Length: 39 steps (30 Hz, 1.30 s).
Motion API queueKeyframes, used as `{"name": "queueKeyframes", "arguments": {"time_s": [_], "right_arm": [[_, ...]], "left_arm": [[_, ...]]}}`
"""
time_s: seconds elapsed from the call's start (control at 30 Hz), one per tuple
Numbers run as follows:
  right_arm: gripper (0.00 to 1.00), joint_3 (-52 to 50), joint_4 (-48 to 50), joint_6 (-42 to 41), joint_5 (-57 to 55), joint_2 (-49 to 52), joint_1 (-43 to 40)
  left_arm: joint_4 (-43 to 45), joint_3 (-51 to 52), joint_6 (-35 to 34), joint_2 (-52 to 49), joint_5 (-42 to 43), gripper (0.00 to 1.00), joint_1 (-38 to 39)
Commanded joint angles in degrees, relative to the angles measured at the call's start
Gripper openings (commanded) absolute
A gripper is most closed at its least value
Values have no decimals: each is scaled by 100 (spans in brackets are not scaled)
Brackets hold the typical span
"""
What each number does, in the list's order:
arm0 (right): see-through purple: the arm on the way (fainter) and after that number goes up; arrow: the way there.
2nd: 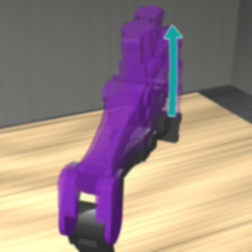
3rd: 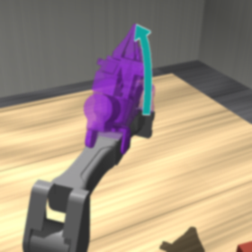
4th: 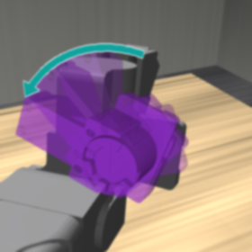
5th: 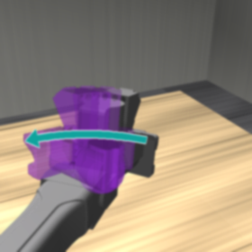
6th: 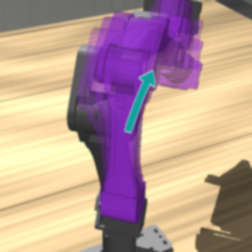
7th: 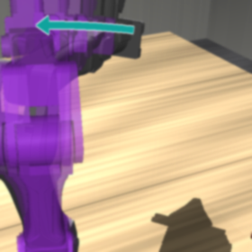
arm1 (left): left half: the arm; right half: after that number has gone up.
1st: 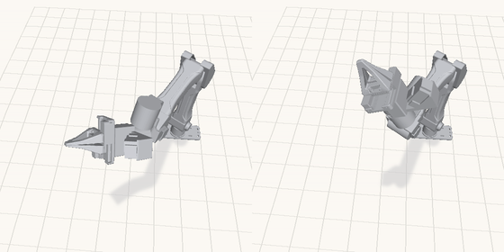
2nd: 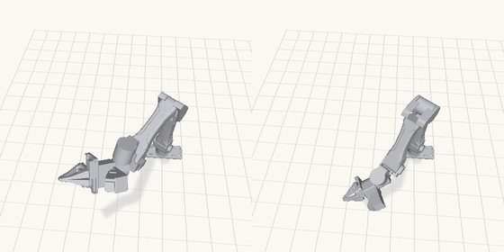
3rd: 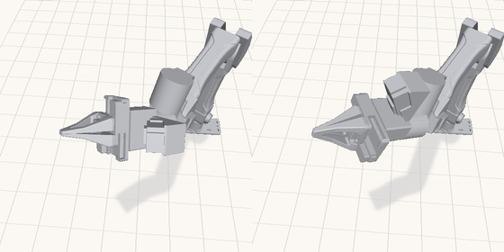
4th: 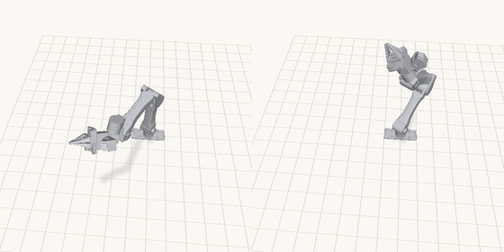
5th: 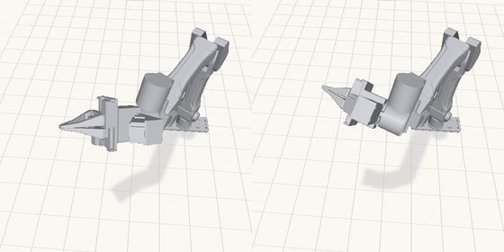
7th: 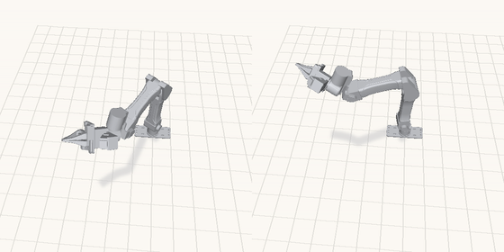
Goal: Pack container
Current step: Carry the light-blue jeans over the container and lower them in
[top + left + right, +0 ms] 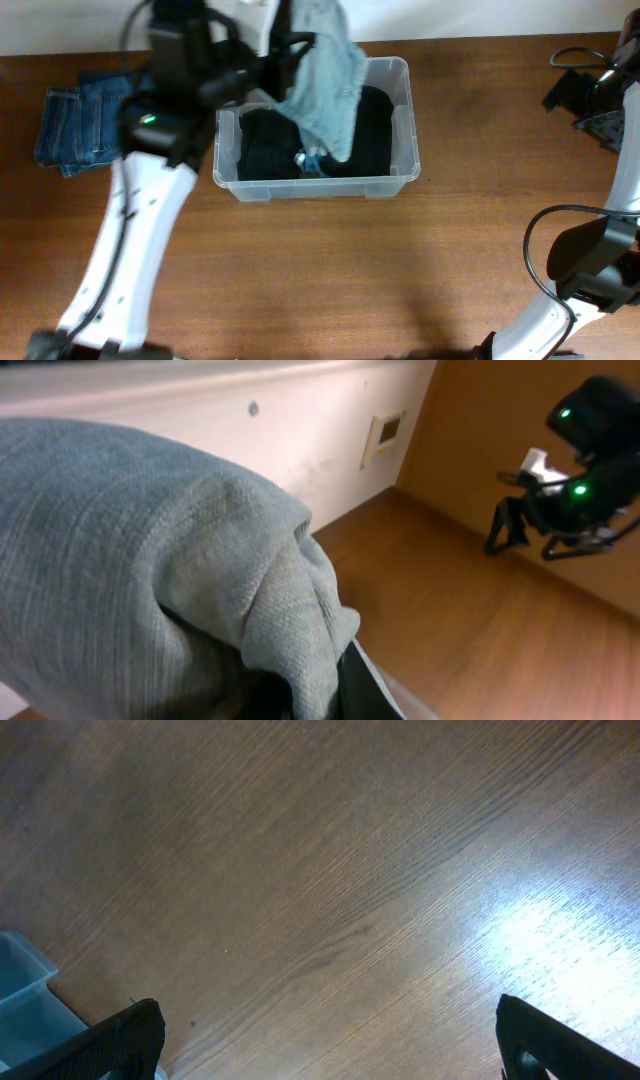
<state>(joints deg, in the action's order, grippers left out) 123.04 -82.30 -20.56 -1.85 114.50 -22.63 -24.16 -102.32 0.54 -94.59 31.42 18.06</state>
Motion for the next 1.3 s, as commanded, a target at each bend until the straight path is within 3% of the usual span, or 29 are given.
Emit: {"name": "queueKeyframes", "arguments": {"time_s": [0.0,0.4,0.6,0.87,1.03,1.27], "right_arm": [[98,-35,0,-11,9,26,7],[98,-35,0,-11,9,26,7],[98,-35,0,-11,9,26,7],[98,-35,0,-11,9,26,7],[98,-35,0,-11,9,26,7],[99,-35,0,-11,9,26,7]], "left_arm": [[483,-188,-170,-358,-282,1,350],[1379,-188,-935,-1196,-446,1,925],[1342,-188,-1038,-1285,-643,1,1123],[802,-186,-1034,-1475,-1191,1,1141],[146,-186,-1019,-1602,-2079,1,1139],[-221,-186,-968,-2319,-2006,2,1084]]}}
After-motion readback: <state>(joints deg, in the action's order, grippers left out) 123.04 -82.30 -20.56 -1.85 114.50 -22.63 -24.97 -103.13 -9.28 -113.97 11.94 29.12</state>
